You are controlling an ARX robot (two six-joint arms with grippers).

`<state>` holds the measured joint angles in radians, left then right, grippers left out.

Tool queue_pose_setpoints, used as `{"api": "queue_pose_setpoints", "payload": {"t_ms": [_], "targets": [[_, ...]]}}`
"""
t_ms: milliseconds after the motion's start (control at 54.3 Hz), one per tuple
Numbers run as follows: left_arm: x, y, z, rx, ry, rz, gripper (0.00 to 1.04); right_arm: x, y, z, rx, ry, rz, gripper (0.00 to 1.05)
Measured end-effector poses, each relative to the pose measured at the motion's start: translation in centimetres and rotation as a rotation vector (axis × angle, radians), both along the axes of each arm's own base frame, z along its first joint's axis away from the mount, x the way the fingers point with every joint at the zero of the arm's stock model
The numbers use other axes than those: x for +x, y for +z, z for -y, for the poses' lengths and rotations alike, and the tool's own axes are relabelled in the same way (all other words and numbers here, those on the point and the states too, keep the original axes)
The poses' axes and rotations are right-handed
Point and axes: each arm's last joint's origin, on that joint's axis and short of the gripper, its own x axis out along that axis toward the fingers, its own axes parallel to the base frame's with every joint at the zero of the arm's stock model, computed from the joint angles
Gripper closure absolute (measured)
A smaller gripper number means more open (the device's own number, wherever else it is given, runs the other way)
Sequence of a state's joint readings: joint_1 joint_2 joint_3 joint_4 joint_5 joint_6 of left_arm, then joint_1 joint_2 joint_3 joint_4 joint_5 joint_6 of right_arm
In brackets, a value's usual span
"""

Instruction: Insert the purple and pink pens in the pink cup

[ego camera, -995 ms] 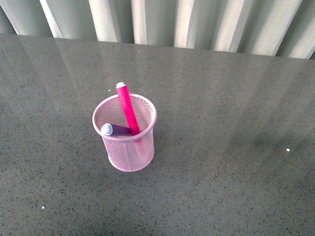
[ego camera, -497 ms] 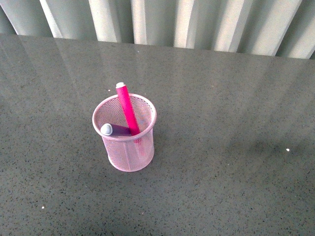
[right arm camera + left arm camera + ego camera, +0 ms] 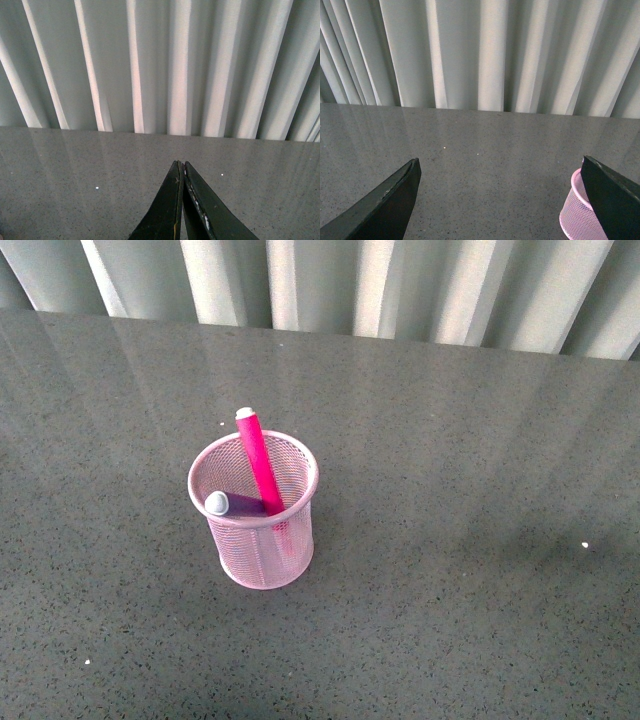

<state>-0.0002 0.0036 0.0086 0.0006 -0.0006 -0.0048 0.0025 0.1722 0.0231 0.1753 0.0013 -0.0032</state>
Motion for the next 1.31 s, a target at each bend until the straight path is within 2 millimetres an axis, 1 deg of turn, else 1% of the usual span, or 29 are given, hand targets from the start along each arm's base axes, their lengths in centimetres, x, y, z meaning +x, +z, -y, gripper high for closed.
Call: {"api": "queue_pose_setpoints", "payload": {"t_ms": [55,129,405,497,534,663,682,755,774,847,884,921,995,1308], "targets": [[0.00,-0.01,0.00,0.000,0.000,0.000,0.07,-0.69,-0.46,0.00,0.000,0.000,-0.035,1.01],[0.00,0.00,0.00,0.000,0.000,0.000,0.07,-1.09,-0.29,0.00,0.000,0.000,-0.006,1.01],[0.00,-0.01,0.00,0.000,0.000,0.000,0.07,-1.12,-0.31,0.00,0.000,0.000,-0.007,1.01],[0.00,-0.01,0.00,0.000,0.000,0.000,0.07,-1.12,-0.31,0.00,0.000,0.000,-0.007,0.88],[0.00,0.00,0.00,0.000,0.000,0.000,0.07,-1.12,-0.31,0.00,0.000,0.000,-0.007,0.78],[0.00,0.00,0.00,0.000,0.000,0.000,0.07,-1.12,-0.31,0.00,0.000,0.000,-0.007,0.51],[0.00,-0.01,0.00,0.000,0.000,0.000,0.07,-1.12,-0.31,0.00,0.000,0.000,-0.007,0.45],[0.00,-0.01,0.00,0.000,0.000,0.000,0.07,-1.12,-0.31,0.00,0.000,0.000,-0.007,0.33],[0.00,-0.01,0.00,0.000,0.000,0.000,0.07,-1.12,-0.31,0.00,0.000,0.000,-0.007,0.31],[0.00,-0.01,0.00,0.000,0.000,0.000,0.07,-1.12,-0.31,0.00,0.000,0.000,-0.007,0.17],[0.00,-0.01,0.00,0.000,0.000,0.000,0.07,-1.12,-0.31,0.00,0.000,0.000,-0.007,0.08],[0.00,-0.01,0.00,0.000,0.000,0.000,0.07,-1.12,-0.31,0.00,0.001,0.000,-0.007,0.05],[0.00,-0.01,0.00,0.000,0.000,0.000,0.07,-1.12,-0.31,0.00,0.001,0.000,-0.007,0.08],[0.00,-0.01,0.00,0.000,0.000,0.000,0.07,-1.12,-0.31,0.00,0.001,0.000,-0.007,0.07]]}}
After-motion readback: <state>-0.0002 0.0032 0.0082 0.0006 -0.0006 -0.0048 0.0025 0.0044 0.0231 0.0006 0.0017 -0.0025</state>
